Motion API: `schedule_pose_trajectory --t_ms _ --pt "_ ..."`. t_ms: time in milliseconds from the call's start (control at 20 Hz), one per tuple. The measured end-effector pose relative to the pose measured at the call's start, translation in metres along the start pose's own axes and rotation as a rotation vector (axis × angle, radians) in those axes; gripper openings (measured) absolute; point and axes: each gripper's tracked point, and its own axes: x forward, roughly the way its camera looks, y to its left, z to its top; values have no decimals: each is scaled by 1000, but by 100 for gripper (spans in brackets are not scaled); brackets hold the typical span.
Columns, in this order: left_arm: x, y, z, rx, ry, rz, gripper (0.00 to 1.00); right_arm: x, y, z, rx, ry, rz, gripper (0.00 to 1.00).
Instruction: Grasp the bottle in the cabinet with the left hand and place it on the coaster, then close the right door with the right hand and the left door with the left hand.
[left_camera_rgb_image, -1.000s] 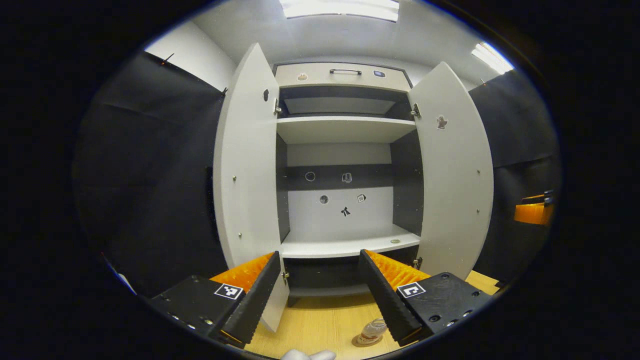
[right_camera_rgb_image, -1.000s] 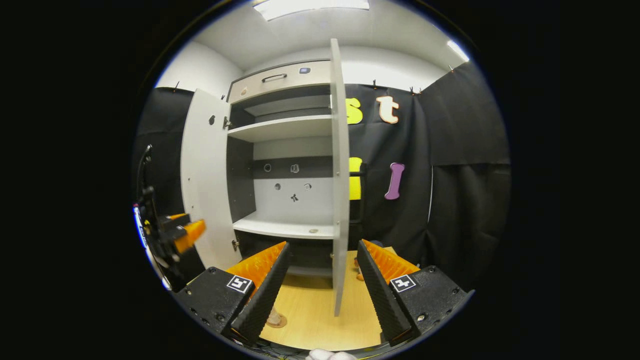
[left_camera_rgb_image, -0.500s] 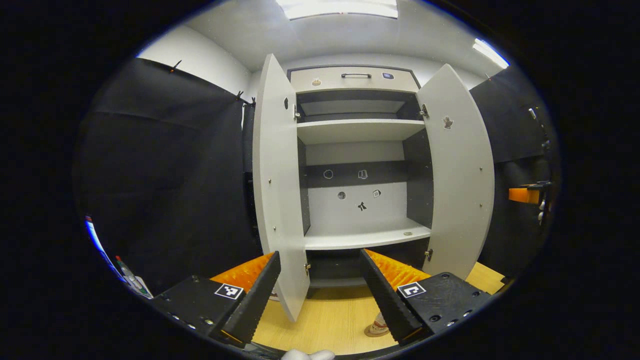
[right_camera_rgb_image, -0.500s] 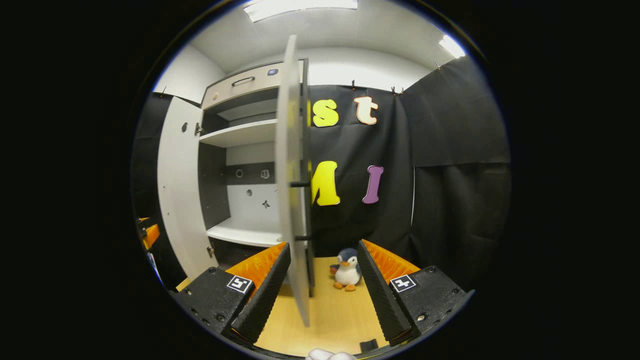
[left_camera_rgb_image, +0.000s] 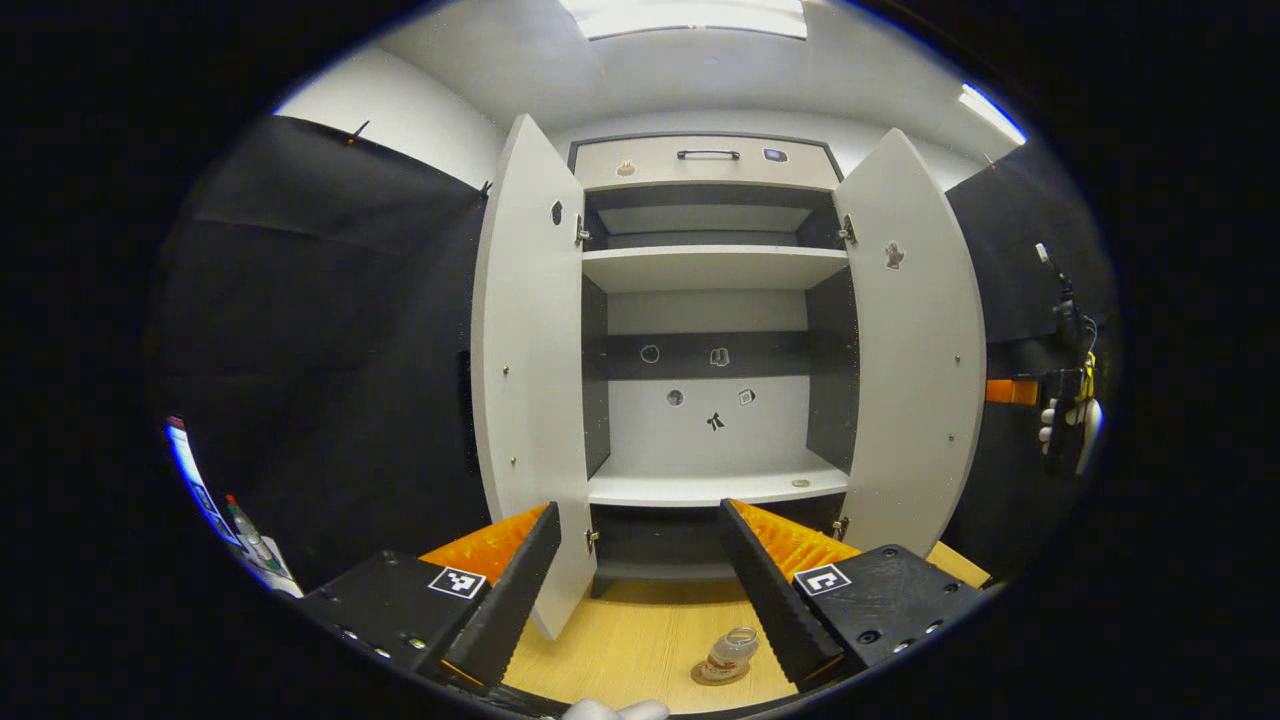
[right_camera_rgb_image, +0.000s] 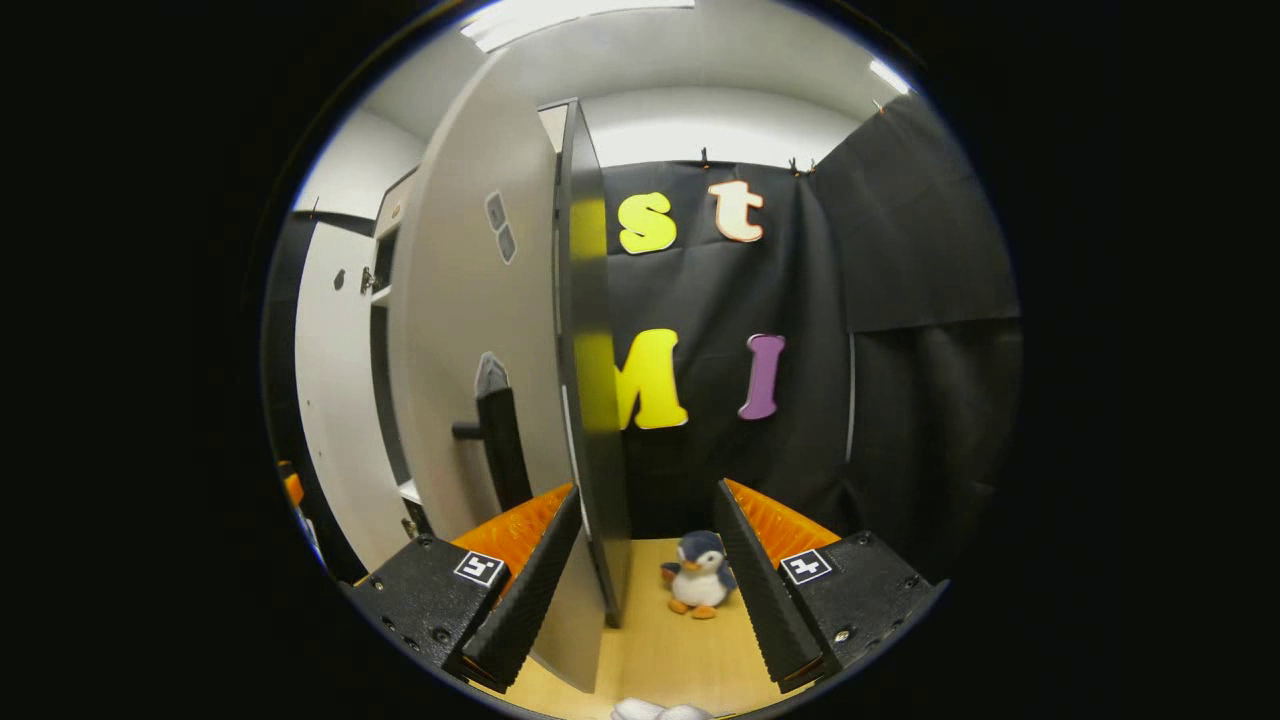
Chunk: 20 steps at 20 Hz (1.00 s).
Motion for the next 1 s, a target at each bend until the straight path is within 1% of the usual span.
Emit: schedule_pose_trajectory --t_ms 250,400,550,650,750,900,1000 --pt "1 -16 -4 -19 32 63 96 13 8 0 16 33 109 81" --pt "3 -17 -1 -17 32 104 95 15 17 1 -22 50 167 81" --pt "5 -23 -2 -20 42 98 96 15 35 -1 -51 56 211 81" --pt "7 -21 -3 -6 45 89 96 11 46 -3 -66 55 211 81" --pt "11 -18 -4 -2 41 72 96 12 55 -3 -83 51 189 81" --pt "15 -13 -4 0 33 29 96 14 76 -6 -108 43 159 81" --pt "17 -5 -6 10 33 7 96 17 92 -9 -102 46 153 81"
